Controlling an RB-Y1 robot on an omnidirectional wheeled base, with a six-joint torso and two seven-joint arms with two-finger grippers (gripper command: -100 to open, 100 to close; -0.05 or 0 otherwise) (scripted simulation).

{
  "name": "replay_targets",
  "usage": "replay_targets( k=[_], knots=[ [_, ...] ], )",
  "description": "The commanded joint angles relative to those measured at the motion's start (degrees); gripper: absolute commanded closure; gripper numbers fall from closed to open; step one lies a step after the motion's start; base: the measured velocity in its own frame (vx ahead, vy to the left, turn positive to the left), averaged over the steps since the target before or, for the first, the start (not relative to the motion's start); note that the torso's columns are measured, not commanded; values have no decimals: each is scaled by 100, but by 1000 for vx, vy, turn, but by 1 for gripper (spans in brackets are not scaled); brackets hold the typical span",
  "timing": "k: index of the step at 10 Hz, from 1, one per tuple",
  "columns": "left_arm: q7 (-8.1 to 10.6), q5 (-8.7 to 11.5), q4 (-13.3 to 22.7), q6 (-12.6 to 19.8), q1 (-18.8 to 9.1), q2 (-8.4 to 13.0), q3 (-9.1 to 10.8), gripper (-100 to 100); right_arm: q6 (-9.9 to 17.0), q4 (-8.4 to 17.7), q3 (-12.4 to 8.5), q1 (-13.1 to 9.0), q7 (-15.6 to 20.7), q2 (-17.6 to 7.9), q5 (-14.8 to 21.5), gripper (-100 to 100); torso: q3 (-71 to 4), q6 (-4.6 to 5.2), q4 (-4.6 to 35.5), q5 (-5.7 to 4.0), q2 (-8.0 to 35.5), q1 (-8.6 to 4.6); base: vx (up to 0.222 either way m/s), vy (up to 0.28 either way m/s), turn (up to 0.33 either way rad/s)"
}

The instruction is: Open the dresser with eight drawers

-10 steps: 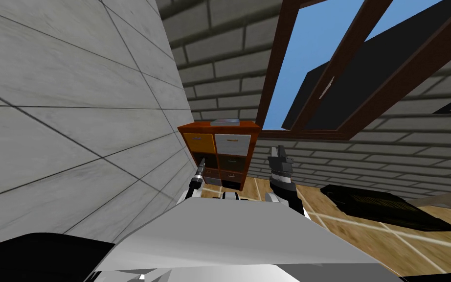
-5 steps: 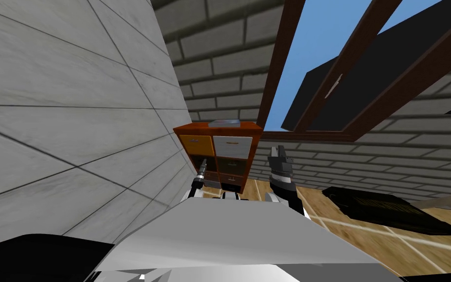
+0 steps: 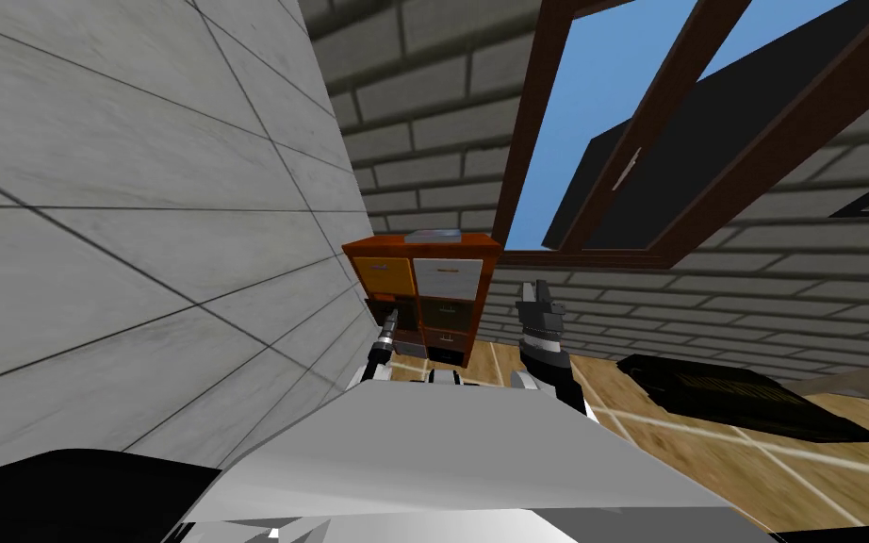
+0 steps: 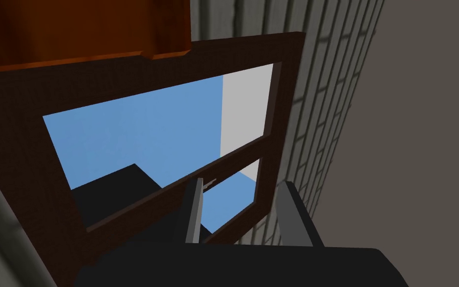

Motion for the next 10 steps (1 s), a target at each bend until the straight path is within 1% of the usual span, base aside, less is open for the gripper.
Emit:
replay_targets(
  k=[1, 2, 5, 6, 8, 10],
  knots=[
    [4, -4, -36, 21, 29, 4, -12, 100, 0, 0, 0, 0, 0, 0, 0, 0, -6, 3, 1, -4, -7, -7, -112, 8, 4],
    [24, -8, -62, 48, 93, 26, -42, 100, 0, 0, 0, 1, 0, 0, 0, 0, -28, 4, 7, -14, -45, -16, -123, 14, 16],
    [62, -12, -129, 78, 190, 70, -91, 100, 0, 0, 0, 0, 0, 0, 0, 0, -4, -4, 0, -2, -8, 4, -188, 39, 10],
    [100, -4, -416, 304, 170, 114, -91, -100, 0, 0, 0, 0, 0, 0, 0, 0, -8, -10, -2, -1, -13, 13, -106, 13, -20],
    [139, 0, -697, 563, 194, 160, -92, -100, 0, 0, 0, 2, 0, 0, 0, 0, -45, 3, -11, -9, -75, -12, 3, -14, -11],
    [177, 4, -979, 821, 218, 207, -94, -100, -1, -1, 0, 4, 0, 0, 0, 0, -25, 2, 4, -13, -34, -16, 12, -13, -12]
  ],
)
